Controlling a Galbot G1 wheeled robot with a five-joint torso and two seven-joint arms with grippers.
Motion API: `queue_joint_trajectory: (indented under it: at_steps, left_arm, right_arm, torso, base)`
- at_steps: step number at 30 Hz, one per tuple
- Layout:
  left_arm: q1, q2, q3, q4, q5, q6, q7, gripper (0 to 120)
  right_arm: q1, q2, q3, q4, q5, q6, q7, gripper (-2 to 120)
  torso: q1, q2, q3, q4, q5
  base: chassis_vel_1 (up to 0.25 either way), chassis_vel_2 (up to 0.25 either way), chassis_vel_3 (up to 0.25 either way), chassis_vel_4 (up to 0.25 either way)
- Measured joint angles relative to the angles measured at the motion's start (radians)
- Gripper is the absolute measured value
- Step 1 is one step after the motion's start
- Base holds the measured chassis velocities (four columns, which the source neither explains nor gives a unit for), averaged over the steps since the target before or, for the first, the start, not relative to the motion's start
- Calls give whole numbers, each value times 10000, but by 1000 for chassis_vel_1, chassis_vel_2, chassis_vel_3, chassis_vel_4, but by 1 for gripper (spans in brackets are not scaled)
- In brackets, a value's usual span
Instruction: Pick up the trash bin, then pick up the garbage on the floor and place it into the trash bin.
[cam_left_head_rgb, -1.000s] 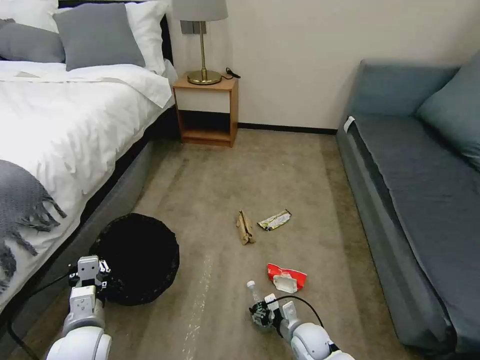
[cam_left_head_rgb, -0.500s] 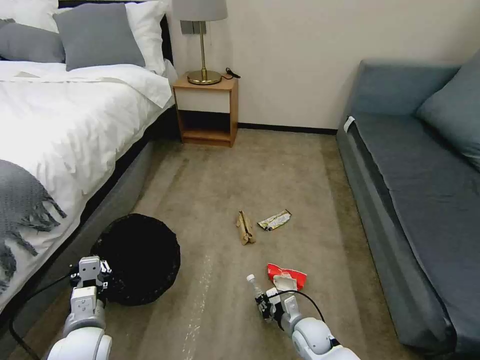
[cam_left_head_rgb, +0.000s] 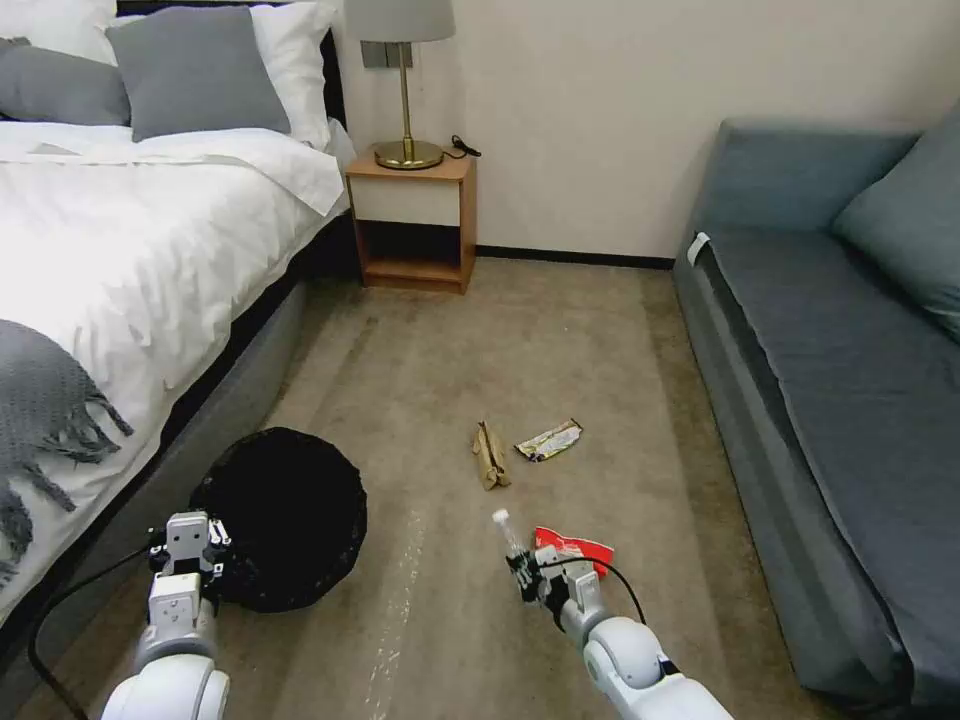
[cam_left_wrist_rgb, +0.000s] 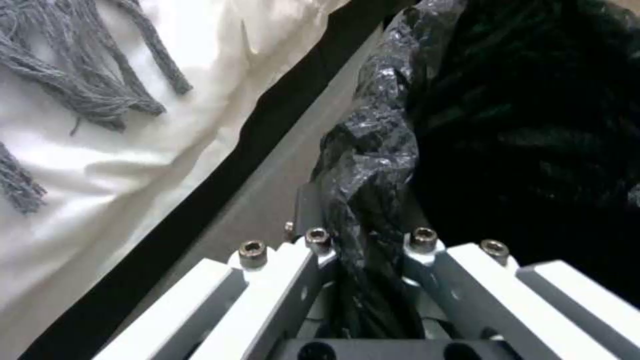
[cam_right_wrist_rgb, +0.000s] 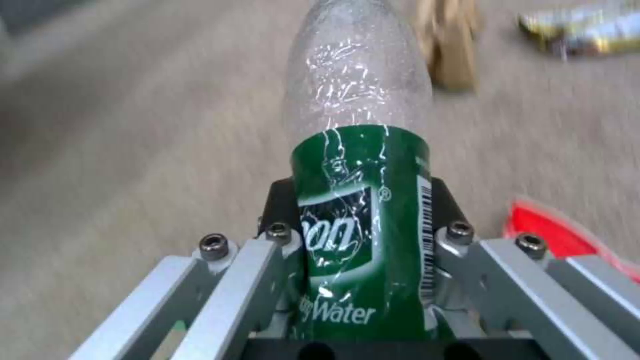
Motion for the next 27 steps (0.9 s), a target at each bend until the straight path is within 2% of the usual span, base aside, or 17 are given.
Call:
queue_joint_trajectory:
  at_steps: [8, 11, 16, 23, 27]
  left_arm:
    - [-40, -38, 68, 37, 87, -54, 54, 4]
    - [-79, -130, 231, 64, 219, -124, 73, 4]
    - [-139, -164, 331, 96, 289, -190, 78, 4]
    - [-310, -413, 802, 133, 505, -323, 17, 4]
    - [-379, -432, 911, 203, 546, -342, -2, 4]
  right_arm:
    - [705, 178, -114, 487, 577, 177, -74, 22]
    - [1406, 376, -302, 1076, 1161, -110, 45, 22]
    - [1794, 523, -549, 1574, 1650, -307, 120, 22]
    - [2112, 877, -1350, 2279, 2175, -253, -567, 22]
    - [2088, 1002, -1693, 2472, 2271, -194, -707, 22]
  torso:
    - [0, 0, 0, 1, 0]
    - [0, 0, 1, 1, -1]
    - [0, 0, 0, 1, 0]
    - [0, 0, 0, 1, -1]
    - [0, 0, 0, 1, -1]
  base:
    - [0, 0, 0, 0]
    - [0, 0, 0, 0]
    - [0, 0, 0, 0]
    - [0, 0, 0, 0]
    - [0, 0, 0, 0]
